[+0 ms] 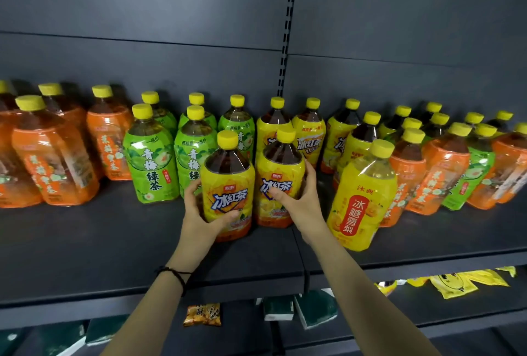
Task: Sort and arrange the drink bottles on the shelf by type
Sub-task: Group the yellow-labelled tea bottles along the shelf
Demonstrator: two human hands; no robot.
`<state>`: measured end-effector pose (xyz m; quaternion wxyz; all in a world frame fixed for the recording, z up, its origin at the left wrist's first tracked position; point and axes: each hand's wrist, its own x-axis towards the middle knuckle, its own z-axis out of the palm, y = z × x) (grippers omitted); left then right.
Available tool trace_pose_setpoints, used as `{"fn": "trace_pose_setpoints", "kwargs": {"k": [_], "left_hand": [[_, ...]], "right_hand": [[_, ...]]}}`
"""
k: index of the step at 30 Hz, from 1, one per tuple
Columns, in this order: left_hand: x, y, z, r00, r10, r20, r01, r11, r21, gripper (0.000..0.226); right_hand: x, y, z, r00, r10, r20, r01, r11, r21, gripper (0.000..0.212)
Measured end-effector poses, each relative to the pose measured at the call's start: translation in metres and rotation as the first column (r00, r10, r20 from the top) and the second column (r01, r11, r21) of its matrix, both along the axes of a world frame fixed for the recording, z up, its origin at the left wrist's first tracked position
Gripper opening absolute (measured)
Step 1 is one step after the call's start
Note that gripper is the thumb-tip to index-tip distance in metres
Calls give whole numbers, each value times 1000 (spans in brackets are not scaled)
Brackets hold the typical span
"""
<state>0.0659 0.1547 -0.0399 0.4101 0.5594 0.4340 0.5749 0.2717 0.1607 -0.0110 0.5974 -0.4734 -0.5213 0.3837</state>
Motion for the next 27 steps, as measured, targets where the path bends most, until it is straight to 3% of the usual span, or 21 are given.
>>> {"fn": "trace_pose_setpoints", "kwargs": {"k": [7,11,18,23,27], "left_hand": [[28,34,4,1000,-3,1,3,999,-42,82],[47,51,2,998,43,-45,-45,998,-49,92],[72,66,-8,1000,29,9,-28,999,-21,91],[82,74,-4,1000,-19,-7,19,1000,-12,89],[91,80,-4,994,72,-83,-71,997,5,95]], "right_hand": [[17,26,2,976,-183,-122,181,983,-27,89],[27,42,1,969,-238,-68,236,971,-38,93],[59,43,-12,988,-152,10,152,987,-46,106],[64,44,-12,984,-157,-78,158,987,-1,85],[63,51,-14,966,-232,-112,230,973,-30,72]]}}
